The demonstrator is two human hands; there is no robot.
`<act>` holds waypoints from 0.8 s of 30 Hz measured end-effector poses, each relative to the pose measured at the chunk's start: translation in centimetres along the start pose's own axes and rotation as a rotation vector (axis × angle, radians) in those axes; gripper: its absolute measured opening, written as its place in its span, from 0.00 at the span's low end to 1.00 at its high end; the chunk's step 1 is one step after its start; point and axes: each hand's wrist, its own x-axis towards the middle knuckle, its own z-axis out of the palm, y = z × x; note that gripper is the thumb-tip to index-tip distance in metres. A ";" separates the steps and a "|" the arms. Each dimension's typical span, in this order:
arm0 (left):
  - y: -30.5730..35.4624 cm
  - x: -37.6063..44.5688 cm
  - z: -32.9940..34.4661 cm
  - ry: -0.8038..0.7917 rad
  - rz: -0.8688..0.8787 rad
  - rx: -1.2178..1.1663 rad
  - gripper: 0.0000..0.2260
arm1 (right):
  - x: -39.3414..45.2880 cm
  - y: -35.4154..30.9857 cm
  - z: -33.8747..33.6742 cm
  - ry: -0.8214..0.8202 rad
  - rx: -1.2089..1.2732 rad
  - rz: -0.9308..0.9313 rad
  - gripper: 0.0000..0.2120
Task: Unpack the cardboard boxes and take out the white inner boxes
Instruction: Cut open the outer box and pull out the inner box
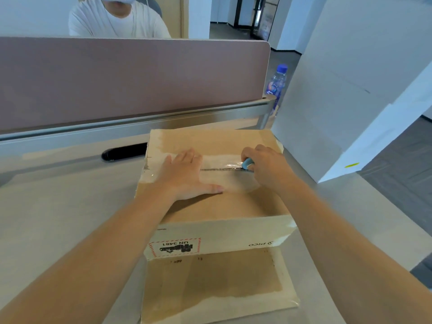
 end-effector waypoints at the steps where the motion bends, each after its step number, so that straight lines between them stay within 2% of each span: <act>1: 0.5 0.1 -0.2 -0.017 -0.026 0.000 0.47 | 0.0 0.2 0.1 0.001 0.053 0.009 0.11; 4: 2.2 0.8 -1.1 -0.022 -0.067 -0.020 0.48 | 0.1 0.4 0.1 0.000 0.128 0.018 0.11; 10: 4.8 3.1 -0.4 0.033 0.121 -0.038 0.45 | 0.3 0.7 -0.2 -0.031 0.123 -0.006 0.13; 15: 4.6 3.4 0.6 0.020 0.126 -0.010 0.44 | 0.2 1.3 -0.5 -0.074 0.032 -0.072 0.14; 24: 4.2 2.7 0.4 0.016 0.112 0.013 0.44 | -0.6 4.9 -1.1 -0.026 0.041 -0.017 0.12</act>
